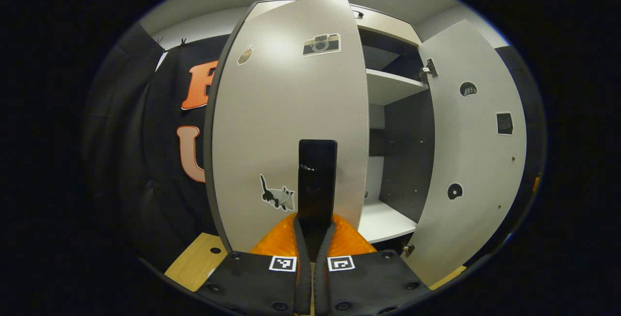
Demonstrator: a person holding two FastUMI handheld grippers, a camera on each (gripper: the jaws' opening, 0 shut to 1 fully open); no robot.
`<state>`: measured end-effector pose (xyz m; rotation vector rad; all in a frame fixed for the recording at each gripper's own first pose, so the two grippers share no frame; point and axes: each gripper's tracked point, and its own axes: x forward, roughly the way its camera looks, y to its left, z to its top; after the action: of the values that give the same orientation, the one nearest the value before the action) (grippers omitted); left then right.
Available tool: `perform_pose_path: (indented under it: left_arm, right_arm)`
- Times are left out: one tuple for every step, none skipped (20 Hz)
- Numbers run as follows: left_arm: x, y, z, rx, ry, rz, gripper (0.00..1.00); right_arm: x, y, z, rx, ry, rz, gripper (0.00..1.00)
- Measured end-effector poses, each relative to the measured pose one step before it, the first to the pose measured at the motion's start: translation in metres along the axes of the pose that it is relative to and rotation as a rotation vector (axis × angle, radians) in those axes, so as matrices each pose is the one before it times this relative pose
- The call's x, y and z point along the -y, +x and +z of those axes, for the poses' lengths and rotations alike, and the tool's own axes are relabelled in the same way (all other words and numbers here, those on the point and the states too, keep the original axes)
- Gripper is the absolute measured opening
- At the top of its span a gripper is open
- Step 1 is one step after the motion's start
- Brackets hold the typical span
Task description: Open the right door of the double-door shoe cabinet with the right hand, and open the left door with the left hand.
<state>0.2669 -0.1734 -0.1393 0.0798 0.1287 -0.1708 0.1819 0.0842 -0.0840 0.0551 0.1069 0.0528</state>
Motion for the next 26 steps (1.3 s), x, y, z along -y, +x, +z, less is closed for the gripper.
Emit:
perform_pose_path:
  left_arm:
    - [-0.00063,0.00044,-0.00023,-0.00041,0.00166,0.00442,0.09]
    - [-0.00021,-0.00039,-0.00023,-0.0005,0.00281,0.00297,0.09]
    - [-0.00098,0.00007,0.00049,0.00241,-0.00189,0.00238,0.09]
    - [-0.00107,-0.00033,-0.00068,-0.00161,-0.00515,0.00062,0.09]
    - [-0.00096,0.00091,0.00044,0.00033,-0.00509,-0.00073,0.09]
    - [-0.00132,0.0002,0.0,-0.00022,-0.0034,0.00074,0.09]
    - [-0.00107,-0.00011,0.00012,0.00054,0.00091,0.00319,0.09]
    - [-0.00025,0.00023,-0.00042,0.00077,0.00231,0.0047,0.09]
    - [-0.00097,-0.00037,0.00041,0.00169,0.00144,0.00671,0.09]
    - [-0.00072,-0.00039,-0.00089,0.00051,-0.00156,0.00471,0.09]
    - [-0.00096,-0.00003,0.00011,0.00137,-0.00541,0.00247,0.08]
    - [-0.00137,-0.00172,-0.00001,0.00238,-0.0063,0.00452,0.08]
    - [-0.0012,-0.00056,-0.00014,0.00282,-0.004,0.0106,0.08]
    - [-0.00084,0.00014,-0.00087,0.00344,-0.00072,0.0093,0.08]
    - [-0.00074,-0.00043,0.00053,0.00193,0.00663,0.00886,0.08]
    - [-0.0015,-0.00238,-0.00059,0.00131,0.00955,0.00891,0.08]
    - [-0.00184,-0.00323,-0.00049,0.00083,0.00409,0.01115,0.08]
    - [-0.00363,-0.00309,-0.00032,0.00195,0.00019,0.01168,0.08]
    - [-0.00408,-0.00315,-0.00048,0.00215,-0.00042,0.01037,0.08]
    - [-0.00787,-0.004,0.00063,0.00234,0.003,0.01135,0.08]
    - [-0.00933,-0.00257,0.0005,0.00169,0.00193,0.01496,0.08]
    - [-0.01282,-0.00173,0.00043,0.00065,0.00707,0.01245,0.08]
    - [-0.00982,-0.00185,0.00108,0.00119,0.00633,0.01282,0.08]
    - [-0.00672,-0.003,-0.00093,-0.00127,0.00514,0.01286,0.07]
    - [-0.00892,-0.00096,0.00039,0.00066,0.00084,0.01012,0.07]
    - [-0.00858,0.0004,-0.00006,0.00036,-0.00312,0.00656,0.07]
  right_arm:
    - [-0.00254,-0.00002,0.00026,0.00222,-0.00083,0.00786,0.93]
    - [-0.0026,0.00034,0.00019,0.00266,-0.00352,0.00839,0.93]
    - [-0.00126,-0.00012,0.00101,0.00212,-0.00465,0.00625,0.93]
    - [-0.00183,-0.0001,-0.00007,0.00234,-0.00428,0.00643,0.93]
    - [-0.00177,-0.00025,0.0012,0.00453,-0.00082,0.00612,0.94]
    - [-0.00258,0.00166,0.00166,0.00625,0.00205,0.00768,0.94]
    - [-0.00289,-0.00002,0.00048,0.0052,0.00365,0.0086,0.94]
    - [-0.00355,0.00036,0.00123,0.00417,0.00258,0.00971,0.93]
    - [-0.00301,0.00071,0.0004,0.00424,0.0001,0.00966,0.93]
    - [-0.00215,0.00095,0.00028,0.00217,-0.00147,0.008,0.93]
    - [-0.00189,0.00031,-0.00043,-0.00034,-0.00194,0.00628,0.93]
    - [-0.00196,-0.0001,0.00042,0.00004,-0.00021,0.00657,0.93]
    - [-0.00315,0.00044,-0.00012,0.00166,0.00116,0.00687,0.93]
    - [-0.00302,0.00187,0.00034,0.00019,0.00217,0.00913,0.93]
    - [-0.00349,0.00019,-0.00057,-0.00364,0.00026,0.01126,0.93]
    - [-0.00321,-0.00262,-0.00137,-0.00324,-0.00484,0.0117,0.93]
    - [-0.00136,-0.00135,-0.00056,0.00044,-0.0085,0.00504,0.93]
    - [0.00021,0.00073,0.00117,0.00384,-0.00778,0.00146,0.94]
    - [-0.00037,0.00007,0.00108,0.00512,-0.00355,0.00051,0.94]
    - [-0.00248,0.00227,0.00094,0.00321,0.00036,0.00274,0.93]
    - [-0.00206,0.00117,0.00086,0.00275,0.00086,0.00299,0.93]
    - [-0.00069,0.00016,0.0008,0.00179,-0.00032,-0.00069,0.93]
    - [-0.00122,0.00075,-0.00003,0.00376,-0.00005,-0.00033,0.93]
    - [-0.00185,0.00148,0.00109,0.00197,0.00049,0.00016,0.93]
    - [-0.00254,0.0005,0.00001,0.00133,-0.00001,0.00361,0.93]
    - [-0.00156,0.0003,0.00062,0.0013,-0.00081,0.00228,0.93]
